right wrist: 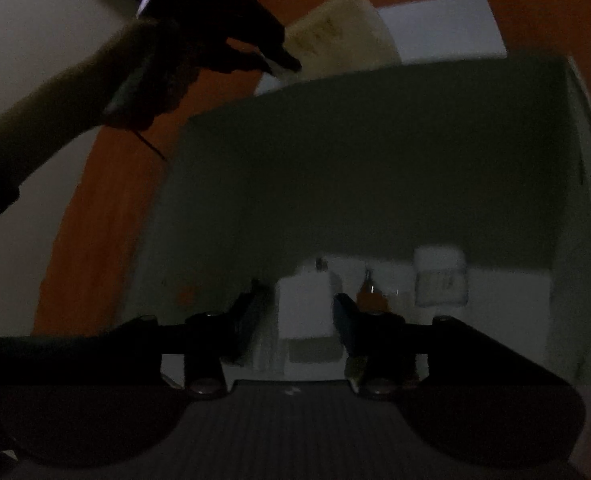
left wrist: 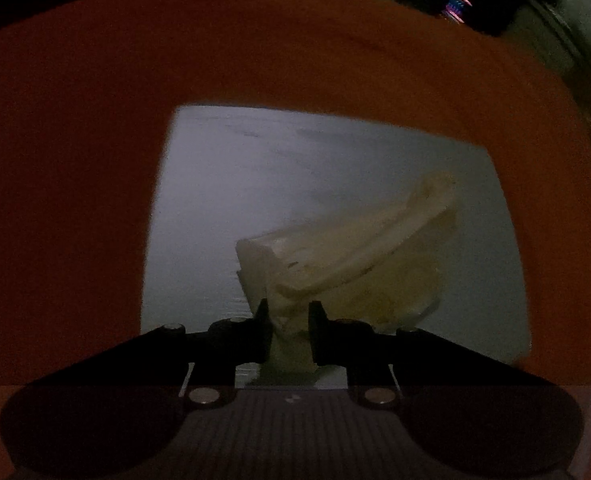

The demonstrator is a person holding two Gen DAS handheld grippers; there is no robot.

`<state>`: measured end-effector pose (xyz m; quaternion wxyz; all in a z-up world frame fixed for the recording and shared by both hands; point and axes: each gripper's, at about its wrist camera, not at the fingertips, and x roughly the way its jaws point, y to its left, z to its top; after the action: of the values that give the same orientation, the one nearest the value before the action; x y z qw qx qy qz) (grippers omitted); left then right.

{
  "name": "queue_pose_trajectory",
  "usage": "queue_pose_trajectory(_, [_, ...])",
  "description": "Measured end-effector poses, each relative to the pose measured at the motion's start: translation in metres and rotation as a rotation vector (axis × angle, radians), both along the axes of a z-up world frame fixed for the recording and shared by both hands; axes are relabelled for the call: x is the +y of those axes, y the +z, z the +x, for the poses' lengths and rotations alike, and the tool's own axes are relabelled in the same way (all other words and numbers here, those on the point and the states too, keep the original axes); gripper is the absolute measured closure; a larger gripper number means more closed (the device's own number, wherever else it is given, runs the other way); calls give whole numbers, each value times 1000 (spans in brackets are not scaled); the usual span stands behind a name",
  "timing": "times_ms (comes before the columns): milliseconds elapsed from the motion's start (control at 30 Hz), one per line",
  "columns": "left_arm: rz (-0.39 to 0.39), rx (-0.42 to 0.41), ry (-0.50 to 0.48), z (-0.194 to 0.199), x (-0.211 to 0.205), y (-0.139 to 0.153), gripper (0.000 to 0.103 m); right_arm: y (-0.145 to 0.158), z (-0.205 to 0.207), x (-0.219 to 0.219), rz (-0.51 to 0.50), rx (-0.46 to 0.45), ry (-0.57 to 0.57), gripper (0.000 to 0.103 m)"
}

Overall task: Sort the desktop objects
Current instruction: 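Close the left tool on the crumpled paper bag while the right tool withdraws from the box, then lift the paper bag with the left tool and carry it toward the box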

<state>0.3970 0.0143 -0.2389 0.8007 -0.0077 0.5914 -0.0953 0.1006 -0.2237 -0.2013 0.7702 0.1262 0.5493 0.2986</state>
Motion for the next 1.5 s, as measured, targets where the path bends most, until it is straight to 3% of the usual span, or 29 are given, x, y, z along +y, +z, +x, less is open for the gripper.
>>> queue_pose_trajectory(133, [19, 3, -109, -1, -6, 1, 88, 20, 24, 1, -16, -60, -10, 53])
queue_pose_trajectory(367, [15, 5, -113, -6, 7, 13, 87, 49, 88, 6, -58, -163, -38, 52])
queue_pose_trajectory(633, [18, -9, -89, 1, 1, 0, 78, 62, 163, 15, -170, -245, 4, 45])
queue_pose_trajectory(767, [15, -10, -88, 0, 0, -2, 78, 56, 194, 21, -184, -249, -18, 43])
queue_pose_trajectory(900, [8, -9, -80, -4, 0, 1, 78, 38, 217, 40, -308, -322, -19, 41])
queue_pose_trajectory(1100, [6, -18, -75, -9, -5, 2, 78, -9, 238, 60, -305, -211, -8, 43])
queue_pose_trajectory(1167, [-12, -18, -67, -11, -5, 2, 79, -19, 239, 66, -321, -206, -2, 50])
queue_pose_trajectory(1233, [-32, -24, -77, -14, -6, 2, 80, -24, 238, 70, -330, -213, 8, 86])
queue_pose_trajectory(1267, [-30, -35, -83, -15, -7, 3, 80, -24, 237, 67, -329, -212, 0, 90])
queue_pose_trajectory(1500, [-4, -85, -93, -24, -12, 13, 85, -16, 233, 56, -288, -186, -55, 92])
